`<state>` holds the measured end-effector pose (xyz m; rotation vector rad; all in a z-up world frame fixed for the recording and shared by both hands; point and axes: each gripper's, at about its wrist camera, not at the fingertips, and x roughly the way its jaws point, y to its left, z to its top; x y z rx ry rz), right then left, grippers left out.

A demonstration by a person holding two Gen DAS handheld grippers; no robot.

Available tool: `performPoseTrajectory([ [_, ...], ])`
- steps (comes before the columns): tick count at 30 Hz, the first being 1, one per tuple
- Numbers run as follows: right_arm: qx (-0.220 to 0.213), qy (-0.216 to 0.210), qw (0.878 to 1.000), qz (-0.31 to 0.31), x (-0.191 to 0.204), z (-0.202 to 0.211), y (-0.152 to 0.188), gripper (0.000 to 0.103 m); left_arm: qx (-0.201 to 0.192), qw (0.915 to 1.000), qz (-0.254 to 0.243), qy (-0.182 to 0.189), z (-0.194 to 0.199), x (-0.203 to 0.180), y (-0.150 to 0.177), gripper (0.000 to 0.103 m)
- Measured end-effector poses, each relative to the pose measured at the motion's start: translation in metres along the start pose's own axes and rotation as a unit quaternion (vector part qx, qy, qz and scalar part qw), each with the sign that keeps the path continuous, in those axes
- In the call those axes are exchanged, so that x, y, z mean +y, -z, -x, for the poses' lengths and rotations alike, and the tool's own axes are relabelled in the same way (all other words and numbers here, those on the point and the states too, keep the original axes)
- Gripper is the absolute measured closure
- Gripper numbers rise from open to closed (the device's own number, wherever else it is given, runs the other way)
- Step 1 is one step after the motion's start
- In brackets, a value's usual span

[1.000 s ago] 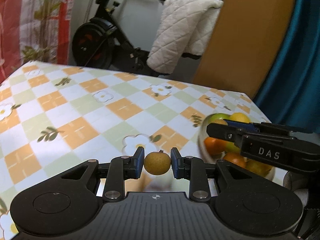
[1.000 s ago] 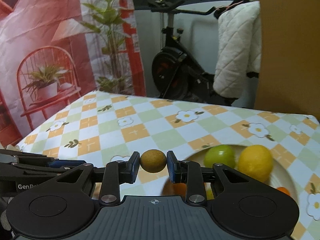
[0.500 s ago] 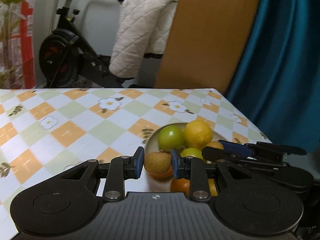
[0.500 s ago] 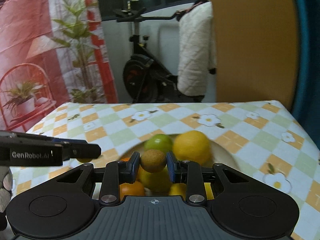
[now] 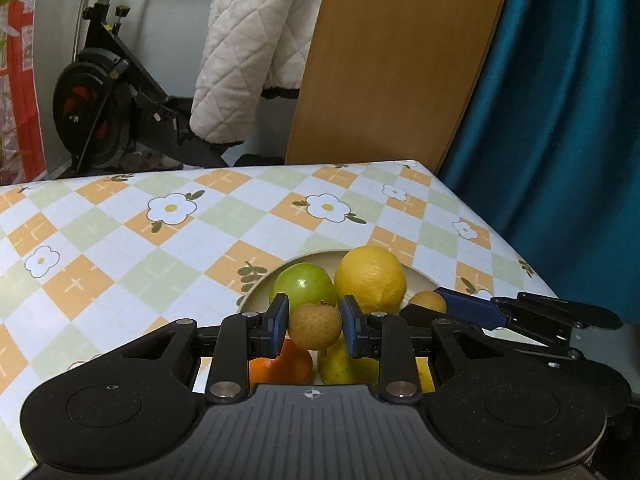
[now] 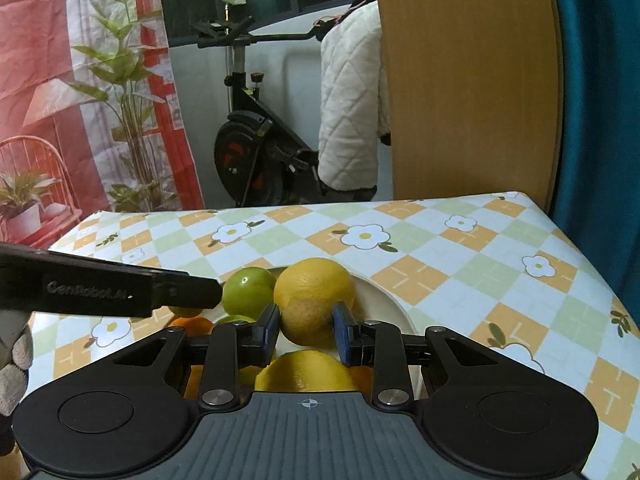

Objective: Organize fruits
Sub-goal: 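Carry the kiwi with the left tool onto the beige plate, then open the left tool to release the kiwi on the plate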

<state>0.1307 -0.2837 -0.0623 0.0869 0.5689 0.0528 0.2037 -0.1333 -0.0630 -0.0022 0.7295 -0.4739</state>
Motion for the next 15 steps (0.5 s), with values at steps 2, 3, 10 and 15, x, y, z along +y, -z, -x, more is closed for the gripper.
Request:
performPoseTrajectory([
  [2, 0.003, 0.001, 1.0, -0.002, -0.001, -0.003, 0.001, 0.076, 0.004, 1.0, -0.002, -0.002, -0.003, 0.001, -0.001, 0.073],
  [3, 0.004, 0.001, 1.0, -0.003, -0.003, -0.004, 0.002, 0.076, 0.005, 1.0, -0.003, -0.003, -0.003, 0.001, -0.001, 0.073],
  [10, 0.015, -0.001, 1.0, -0.003, -0.001, -0.013, 0.002, 0.076, 0.014, 0.9998, -0.006, -0.01, -0.01, 0.002, 0.0, 0.073],
  [15, 0.02, -0.003, 1.0, -0.002, -0.001, -0.017, 0.002, 0.076, 0.019, 0.9997, -0.005, -0.013, -0.013, 0.003, -0.001, 0.073],
])
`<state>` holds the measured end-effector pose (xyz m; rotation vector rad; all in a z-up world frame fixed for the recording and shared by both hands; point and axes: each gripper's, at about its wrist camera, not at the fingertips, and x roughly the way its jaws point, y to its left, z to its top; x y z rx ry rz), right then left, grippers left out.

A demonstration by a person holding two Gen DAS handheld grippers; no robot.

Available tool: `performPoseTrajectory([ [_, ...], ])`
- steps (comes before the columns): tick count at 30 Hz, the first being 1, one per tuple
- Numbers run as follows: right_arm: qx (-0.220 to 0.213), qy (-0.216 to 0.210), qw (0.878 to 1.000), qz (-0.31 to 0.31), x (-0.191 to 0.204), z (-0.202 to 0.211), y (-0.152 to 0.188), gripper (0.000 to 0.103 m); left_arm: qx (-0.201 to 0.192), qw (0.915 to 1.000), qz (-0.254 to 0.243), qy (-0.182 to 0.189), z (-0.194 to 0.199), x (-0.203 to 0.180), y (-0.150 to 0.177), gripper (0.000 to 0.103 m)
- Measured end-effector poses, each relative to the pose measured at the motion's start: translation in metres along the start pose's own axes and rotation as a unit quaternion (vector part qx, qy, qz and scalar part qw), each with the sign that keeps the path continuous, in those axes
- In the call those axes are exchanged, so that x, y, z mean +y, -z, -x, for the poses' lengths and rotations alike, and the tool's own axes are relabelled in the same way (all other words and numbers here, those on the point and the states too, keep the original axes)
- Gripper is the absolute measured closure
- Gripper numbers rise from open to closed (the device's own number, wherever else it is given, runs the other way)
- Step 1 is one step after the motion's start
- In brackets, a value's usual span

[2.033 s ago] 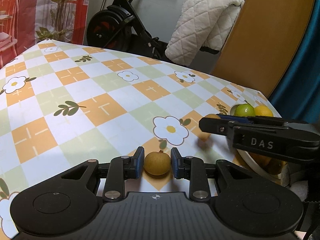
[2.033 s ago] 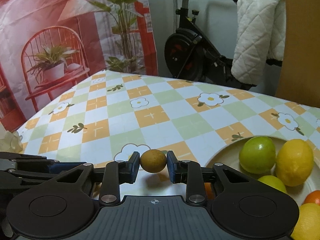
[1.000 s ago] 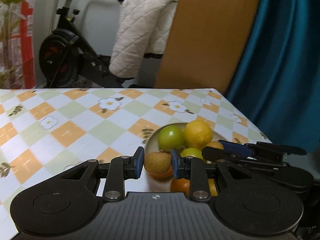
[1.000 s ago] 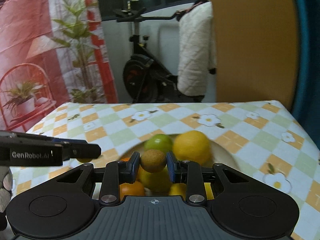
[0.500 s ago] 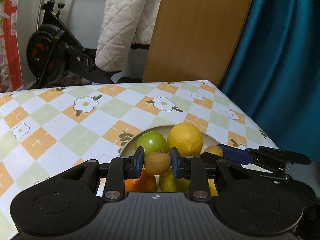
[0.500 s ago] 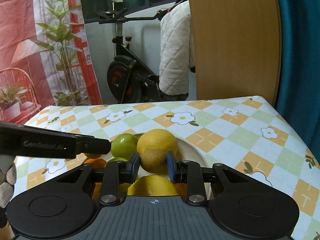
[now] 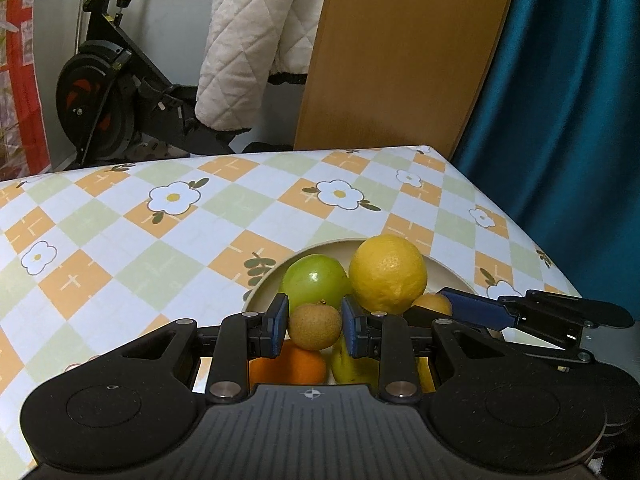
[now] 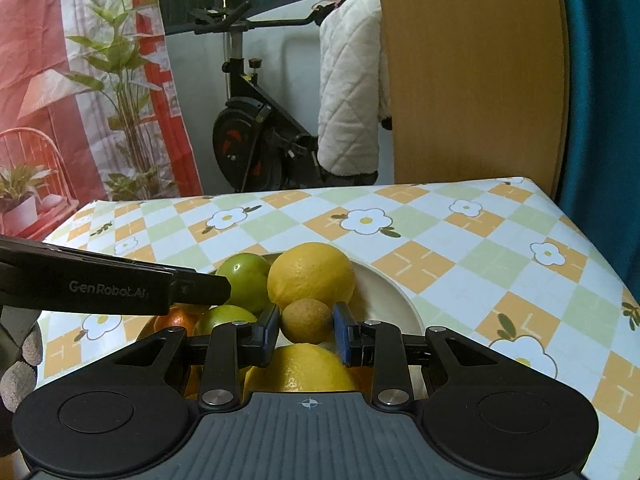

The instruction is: Organize fruits

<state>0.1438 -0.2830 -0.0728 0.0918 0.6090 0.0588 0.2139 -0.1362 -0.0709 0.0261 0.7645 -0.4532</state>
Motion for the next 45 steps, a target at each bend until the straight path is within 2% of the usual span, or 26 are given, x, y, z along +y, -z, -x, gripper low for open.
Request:
performPoseTrajectory([
  [6, 0.004, 0.006, 1.0, 0.001, 0.001, 0.001, -0.001, 0.071, 0.004, 1.0, -0.001, -0.001, 0.003, -0.001, -0.003, 0.069],
  [9, 0.002, 0.009, 1.0, -0.005, 0.0, 0.004, -0.002, 0.07, 0.0, 1.0, -0.004, -0.008, 0.008, -0.001, -0.006, 0.055],
  [12, -0.001, 0.012, 1.0, -0.008, -0.001, 0.008, -0.004, 0.065, -0.001, 0.9998, -0.005, -0.02, 0.013, 0.001, -0.008, 0.051],
  [14, -0.003, 0.011, 1.0, -0.009, -0.001, 0.011, -0.006, 0.055, -0.007, 0.9996, -0.001, -0.029, 0.019, 0.003, -0.009, 0.037],
  [17, -0.006, 0.012, 1.0, -0.009, 0.0, 0.018, -0.009, 0.041, -0.015, 0.9991, 0.003, -0.039, 0.028, 0.006, -0.01, 0.025],
  [21, -0.011, 0.002, 1.0, -0.012, 0.002, 0.03, -0.015, 0.025, -0.018, 0.9984, 0.003, -0.054, 0.04, 0.006, -0.013, 0.022],
  [23, -0.013, 0.0, 1.0, -0.008, 0.005, 0.037, -0.019, 0.013, -0.021, 0.9974, -0.003, -0.068, 0.047, 0.005, -0.015, 0.021],
  [28, -0.023, 0.001, 1.0, -0.017, 0.006, 0.056, -0.031, 0.001, -0.051, 0.9935, -0.003, -0.102, 0.074, 0.003, -0.019, 0.017],
  [33, -0.029, 0.01, 0.999, -0.02, 0.01, 0.074, -0.038, 0.001, -0.077, 0.9916, 0.029, -0.1, 0.101, 0.008, -0.022, 0.016],
  [45, -0.043, 0.016, 0.999, -0.019, 0.024, 0.112, -0.05, 0.0, -0.109, 0.9782, 0.032, -0.174, 0.162, -0.001, -0.024, 0.012],
])
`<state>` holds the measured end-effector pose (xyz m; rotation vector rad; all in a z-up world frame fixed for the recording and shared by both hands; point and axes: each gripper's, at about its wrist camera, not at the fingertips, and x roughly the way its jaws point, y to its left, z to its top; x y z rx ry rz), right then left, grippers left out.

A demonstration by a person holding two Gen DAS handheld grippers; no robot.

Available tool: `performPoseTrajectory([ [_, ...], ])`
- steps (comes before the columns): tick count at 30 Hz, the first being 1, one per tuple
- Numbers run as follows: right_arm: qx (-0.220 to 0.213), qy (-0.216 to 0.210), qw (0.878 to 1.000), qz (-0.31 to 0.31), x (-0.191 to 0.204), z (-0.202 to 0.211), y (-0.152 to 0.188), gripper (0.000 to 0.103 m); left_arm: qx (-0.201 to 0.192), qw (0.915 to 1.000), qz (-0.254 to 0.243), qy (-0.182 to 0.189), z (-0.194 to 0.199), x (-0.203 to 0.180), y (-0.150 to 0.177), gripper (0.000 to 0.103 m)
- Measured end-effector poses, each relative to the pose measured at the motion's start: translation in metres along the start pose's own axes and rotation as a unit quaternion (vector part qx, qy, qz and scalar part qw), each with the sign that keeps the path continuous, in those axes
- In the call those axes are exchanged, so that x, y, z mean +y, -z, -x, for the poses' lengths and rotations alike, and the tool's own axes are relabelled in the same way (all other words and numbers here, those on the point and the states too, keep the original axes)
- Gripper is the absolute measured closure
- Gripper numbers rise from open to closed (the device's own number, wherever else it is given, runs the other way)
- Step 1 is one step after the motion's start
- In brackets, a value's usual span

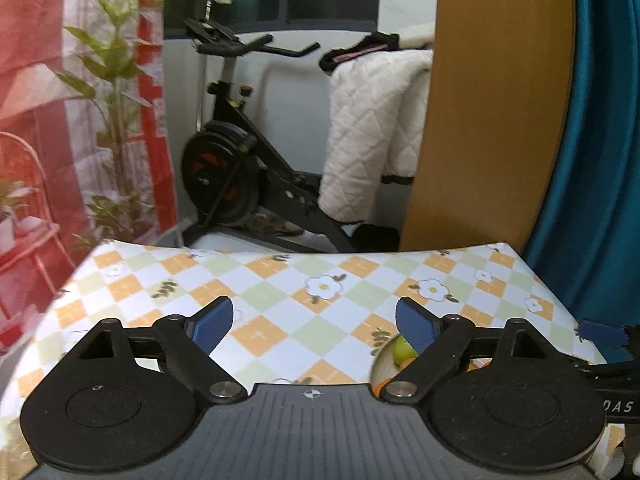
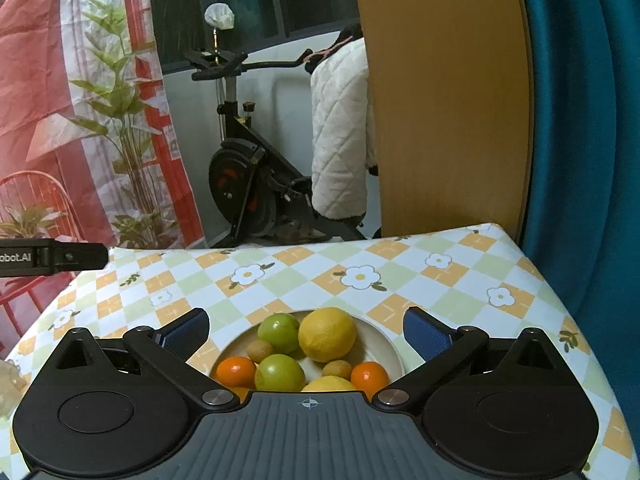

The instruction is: Organize fruits

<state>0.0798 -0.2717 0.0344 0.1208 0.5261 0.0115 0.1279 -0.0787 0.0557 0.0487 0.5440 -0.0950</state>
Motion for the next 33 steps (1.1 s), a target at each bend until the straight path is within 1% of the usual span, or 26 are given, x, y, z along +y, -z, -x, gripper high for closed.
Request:
performPoseTrajectory([
  [6, -0.013, -0.002, 1.0, 0.005, 0.012, 0.016, -0.01, 0.0, -0.006, 0.9991, -0.012, -0.04, 0.02, 0.004, -0.004, 0.012],
  [9, -0.018, -0.005, 1.0, 0.007, 0.017, 0.022, -0.014, 0.0, -0.006, 0.9987, -0.009, -0.05, 0.026, 0.007, -0.004, 0.012],
  [17, -0.027, -0.01, 0.999, 0.018, 0.031, 0.034, -0.021, 0.001, -0.008, 0.9987, 0.01, -0.048, 0.035, 0.014, -0.001, 0.012],
  [25, -0.034, -0.011, 0.999, 0.026, 0.04, 0.042, -0.023, 0.001, -0.014, 0.9985, 0.012, -0.052, 0.038, 0.011, 0.002, 0.012],
  [33, -0.035, -0.011, 0.999, 0.026, 0.041, 0.043, -0.024, 0.001, -0.018, 0.9981, 0.016, -0.057, 0.042, 0.011, 0.005, 0.012],
])
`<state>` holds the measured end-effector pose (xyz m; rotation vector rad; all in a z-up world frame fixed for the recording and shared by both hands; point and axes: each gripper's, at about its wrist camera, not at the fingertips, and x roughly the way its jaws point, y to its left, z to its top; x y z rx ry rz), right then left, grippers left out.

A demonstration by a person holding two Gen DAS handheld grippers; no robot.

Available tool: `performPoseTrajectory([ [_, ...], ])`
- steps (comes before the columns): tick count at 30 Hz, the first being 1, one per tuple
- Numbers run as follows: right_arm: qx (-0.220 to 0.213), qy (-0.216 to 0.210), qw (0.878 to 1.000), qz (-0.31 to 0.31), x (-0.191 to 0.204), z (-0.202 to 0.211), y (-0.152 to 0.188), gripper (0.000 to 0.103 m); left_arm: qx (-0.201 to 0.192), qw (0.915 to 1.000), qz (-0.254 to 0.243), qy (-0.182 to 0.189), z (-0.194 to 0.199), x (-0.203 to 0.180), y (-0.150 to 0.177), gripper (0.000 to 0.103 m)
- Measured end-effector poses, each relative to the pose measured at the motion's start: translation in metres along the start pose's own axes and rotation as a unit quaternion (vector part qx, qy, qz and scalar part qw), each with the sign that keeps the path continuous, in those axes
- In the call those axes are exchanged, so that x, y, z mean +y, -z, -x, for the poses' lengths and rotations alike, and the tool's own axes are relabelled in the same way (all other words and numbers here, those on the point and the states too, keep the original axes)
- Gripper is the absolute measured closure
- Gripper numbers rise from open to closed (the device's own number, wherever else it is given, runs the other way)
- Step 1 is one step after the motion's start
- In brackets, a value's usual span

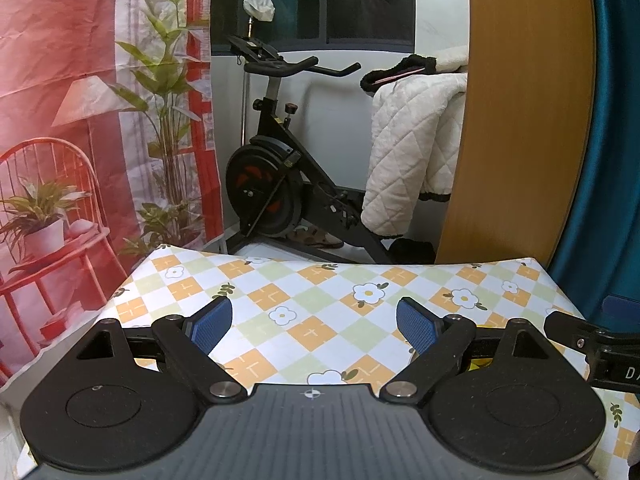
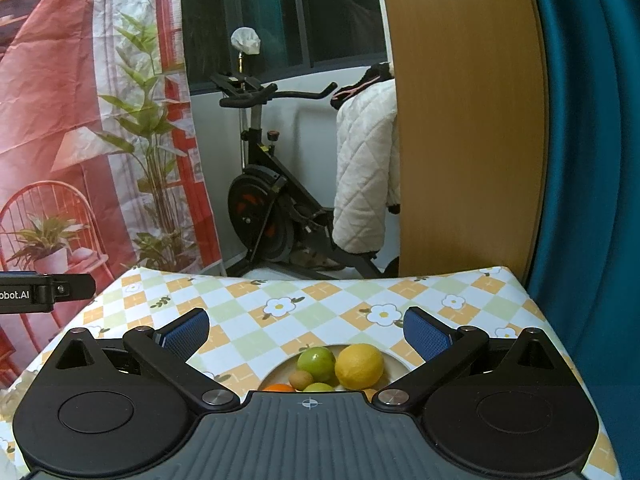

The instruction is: Organize fruits

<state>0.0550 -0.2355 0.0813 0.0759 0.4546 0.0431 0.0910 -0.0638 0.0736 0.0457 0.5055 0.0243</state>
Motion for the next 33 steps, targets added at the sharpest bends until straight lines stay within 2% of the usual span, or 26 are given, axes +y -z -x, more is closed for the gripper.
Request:
performPoseTrajectory([
  [33, 0.004, -0.001, 1.0, 0.003, 0.0042, 0.006, 0.002, 0.0, -0.001, 0.9999, 0.015, -0.007, 0.0041, 0.0065, 0.0047, 0.011],
])
